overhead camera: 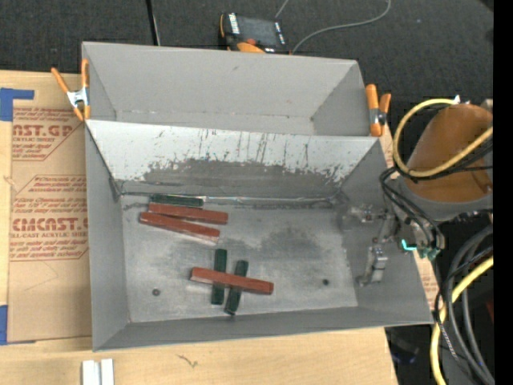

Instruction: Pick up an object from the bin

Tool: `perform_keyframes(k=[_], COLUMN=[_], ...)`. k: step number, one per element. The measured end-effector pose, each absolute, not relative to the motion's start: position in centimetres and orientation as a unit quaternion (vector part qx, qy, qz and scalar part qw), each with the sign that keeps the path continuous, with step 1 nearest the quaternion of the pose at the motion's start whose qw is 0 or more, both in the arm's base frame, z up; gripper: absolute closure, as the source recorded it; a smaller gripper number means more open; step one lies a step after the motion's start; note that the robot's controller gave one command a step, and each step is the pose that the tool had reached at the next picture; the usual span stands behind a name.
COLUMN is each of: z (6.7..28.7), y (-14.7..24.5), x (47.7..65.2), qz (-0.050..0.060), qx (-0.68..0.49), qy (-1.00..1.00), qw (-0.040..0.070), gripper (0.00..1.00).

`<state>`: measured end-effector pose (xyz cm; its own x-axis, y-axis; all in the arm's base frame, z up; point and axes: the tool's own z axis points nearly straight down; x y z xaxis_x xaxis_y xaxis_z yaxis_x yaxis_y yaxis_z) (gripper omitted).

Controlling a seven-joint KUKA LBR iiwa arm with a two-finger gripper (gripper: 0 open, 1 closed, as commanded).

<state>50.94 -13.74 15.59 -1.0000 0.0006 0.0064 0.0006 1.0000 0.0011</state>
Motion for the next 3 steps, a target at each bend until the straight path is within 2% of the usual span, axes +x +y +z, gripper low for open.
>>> perform_keyframes(k=[1,2,3], z=[12.3,6.8,7.0], y=[-2.9,3.5,3.2], x=[50.9,48.8,48.8], qz=[-0.002,-0.001,0.000], qx=[0.035,0.075,0.073], qy=[-0.999,-0.997,-0.997], qw=[0.001,-0.002,-0.001], gripper=[0.00,0.00,1.00])
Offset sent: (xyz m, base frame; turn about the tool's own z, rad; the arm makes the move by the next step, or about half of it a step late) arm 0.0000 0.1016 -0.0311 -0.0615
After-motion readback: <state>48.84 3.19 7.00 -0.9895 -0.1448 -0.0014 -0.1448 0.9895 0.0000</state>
